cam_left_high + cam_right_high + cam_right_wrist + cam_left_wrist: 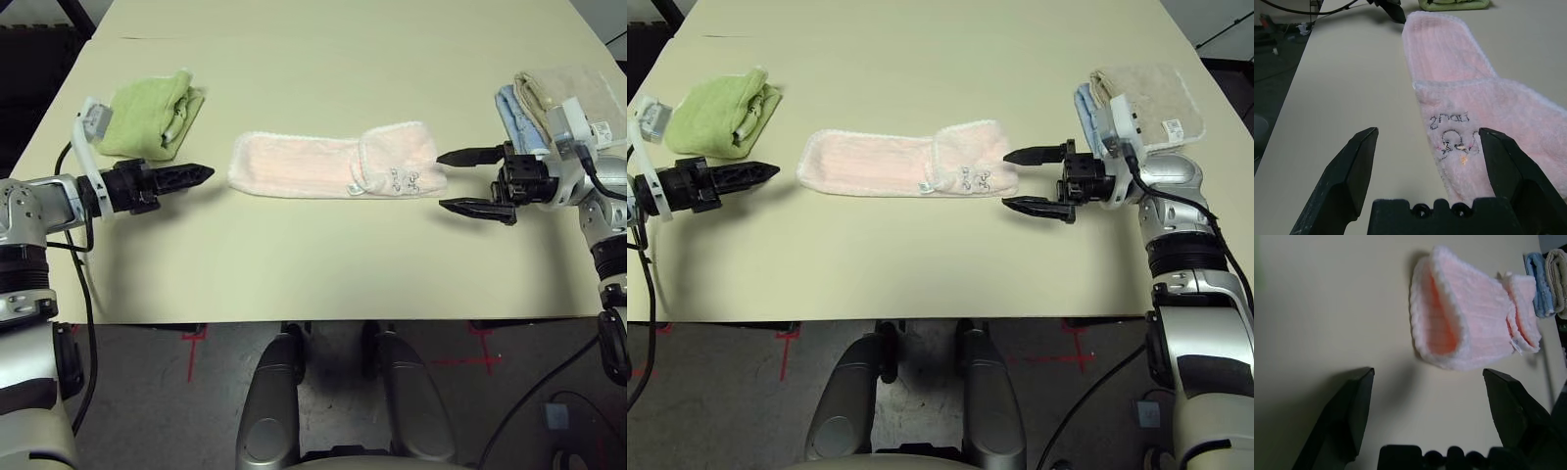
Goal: Fold the towel and set it aside.
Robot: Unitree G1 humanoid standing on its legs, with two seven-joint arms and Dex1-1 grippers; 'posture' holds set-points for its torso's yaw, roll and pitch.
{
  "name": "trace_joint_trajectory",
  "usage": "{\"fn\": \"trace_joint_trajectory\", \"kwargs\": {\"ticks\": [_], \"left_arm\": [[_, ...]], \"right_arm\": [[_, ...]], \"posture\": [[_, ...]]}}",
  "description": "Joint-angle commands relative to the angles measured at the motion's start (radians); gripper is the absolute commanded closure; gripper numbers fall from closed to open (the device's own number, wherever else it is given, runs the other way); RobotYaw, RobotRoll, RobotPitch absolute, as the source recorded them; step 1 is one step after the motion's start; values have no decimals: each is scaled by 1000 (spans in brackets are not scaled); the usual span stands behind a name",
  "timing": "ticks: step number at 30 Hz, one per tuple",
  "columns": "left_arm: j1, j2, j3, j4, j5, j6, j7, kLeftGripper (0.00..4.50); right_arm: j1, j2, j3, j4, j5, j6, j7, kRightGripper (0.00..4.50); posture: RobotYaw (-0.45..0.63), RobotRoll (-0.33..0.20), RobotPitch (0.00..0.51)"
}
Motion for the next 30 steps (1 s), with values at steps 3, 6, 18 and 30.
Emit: {"fn": "trace_joint_trajectory", "kwargs": {"ticks": [3, 6, 18, 30], "left_arm": [[-32, -16, 8, 28, -13, 121, 56, 0], [-52, -43, 35, 32, -27, 163, 77, 0], [-103, -157, 99, 50, -22, 163, 187, 0], [-120, -205, 86, 74, -2, 86, 263, 168]], "right_arm": [[28, -9, -24, -21, -8, 1, 0, 33], [30, -7, -24, -24, -10, 1, -4, 33], [31, -8, -24, -38, -12, 10, -15, 33], [57, -13, -23, -89, -13, 30, -35, 5]], "posture": [[-40, 0, 278], [-40, 0, 279], [-43, 0, 283], [-48, 0, 285]]}}
